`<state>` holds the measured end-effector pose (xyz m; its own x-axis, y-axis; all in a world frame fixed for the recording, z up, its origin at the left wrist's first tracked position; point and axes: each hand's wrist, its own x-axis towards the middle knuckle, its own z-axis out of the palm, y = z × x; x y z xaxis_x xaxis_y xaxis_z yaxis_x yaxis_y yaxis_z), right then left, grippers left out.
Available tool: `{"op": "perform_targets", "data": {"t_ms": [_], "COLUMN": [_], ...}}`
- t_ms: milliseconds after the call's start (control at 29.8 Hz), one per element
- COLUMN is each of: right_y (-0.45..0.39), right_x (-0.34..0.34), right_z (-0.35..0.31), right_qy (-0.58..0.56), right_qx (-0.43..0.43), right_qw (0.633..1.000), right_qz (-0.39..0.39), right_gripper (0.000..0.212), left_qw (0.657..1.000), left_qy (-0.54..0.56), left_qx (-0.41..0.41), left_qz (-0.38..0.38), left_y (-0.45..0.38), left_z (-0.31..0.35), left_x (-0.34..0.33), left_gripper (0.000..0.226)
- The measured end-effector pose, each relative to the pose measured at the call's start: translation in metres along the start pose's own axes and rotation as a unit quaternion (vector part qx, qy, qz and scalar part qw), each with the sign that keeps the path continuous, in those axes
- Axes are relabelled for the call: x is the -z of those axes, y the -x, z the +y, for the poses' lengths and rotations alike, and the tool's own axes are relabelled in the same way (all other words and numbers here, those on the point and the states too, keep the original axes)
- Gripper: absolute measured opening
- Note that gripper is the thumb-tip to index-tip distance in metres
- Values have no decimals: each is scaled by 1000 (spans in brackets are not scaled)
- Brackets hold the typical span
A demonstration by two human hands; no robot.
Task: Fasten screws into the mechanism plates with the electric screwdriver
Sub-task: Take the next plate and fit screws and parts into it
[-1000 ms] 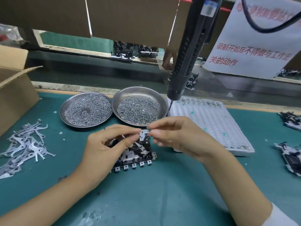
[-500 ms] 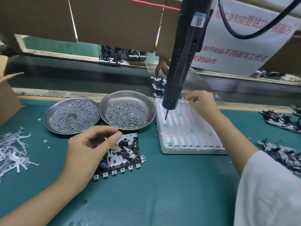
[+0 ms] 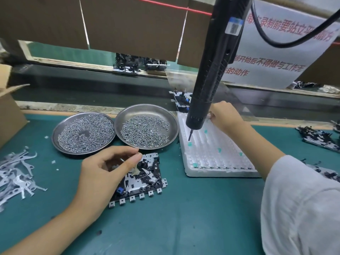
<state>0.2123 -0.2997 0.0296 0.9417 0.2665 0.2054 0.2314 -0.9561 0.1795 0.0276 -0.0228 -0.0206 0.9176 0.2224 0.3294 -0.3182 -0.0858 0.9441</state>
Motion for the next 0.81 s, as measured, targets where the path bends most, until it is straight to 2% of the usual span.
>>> {"op": "perform_targets", "data": {"t_ms": [168,268,336,403,470,537,637,805], "right_y": [1,15,33,58,85,104,118,123], "right_x": [5,16,28,43,55,60,55,35], "right_z": [3,7,5,-5,-26,-56,-103,-144], "right_qy": [-45,-157,-254,-372,-511,-612,-701,-760], "right_qx": [-23,-67,-95,-115,-101,-73,-46,-62], "right_qw": [999,983,960,921,848,781,704,641], "right_qz": [-10,65,65,-31,-100,-104,-103,-88], "right_gripper": [27,22,14,8,10,13,13,20], "left_qw": [1000,1000,1000,1000,1000,1000,999,998], "left_qy": [5,13,10,11,10,11,14,19], "left_qx": [5,11,15,18,17,11,-6,-30], "left_qz": [0,1,-4,-7,-13,-22,-33,-42], "left_y": [0,0,-1,-1,0,0,1,3], "left_z": [0,0,0,-1,0,1,4,3], "left_x": [0,1,1,1,-1,-2,-4,-4], "left_gripper": [17,19,22,22,22,22,22,22]}}
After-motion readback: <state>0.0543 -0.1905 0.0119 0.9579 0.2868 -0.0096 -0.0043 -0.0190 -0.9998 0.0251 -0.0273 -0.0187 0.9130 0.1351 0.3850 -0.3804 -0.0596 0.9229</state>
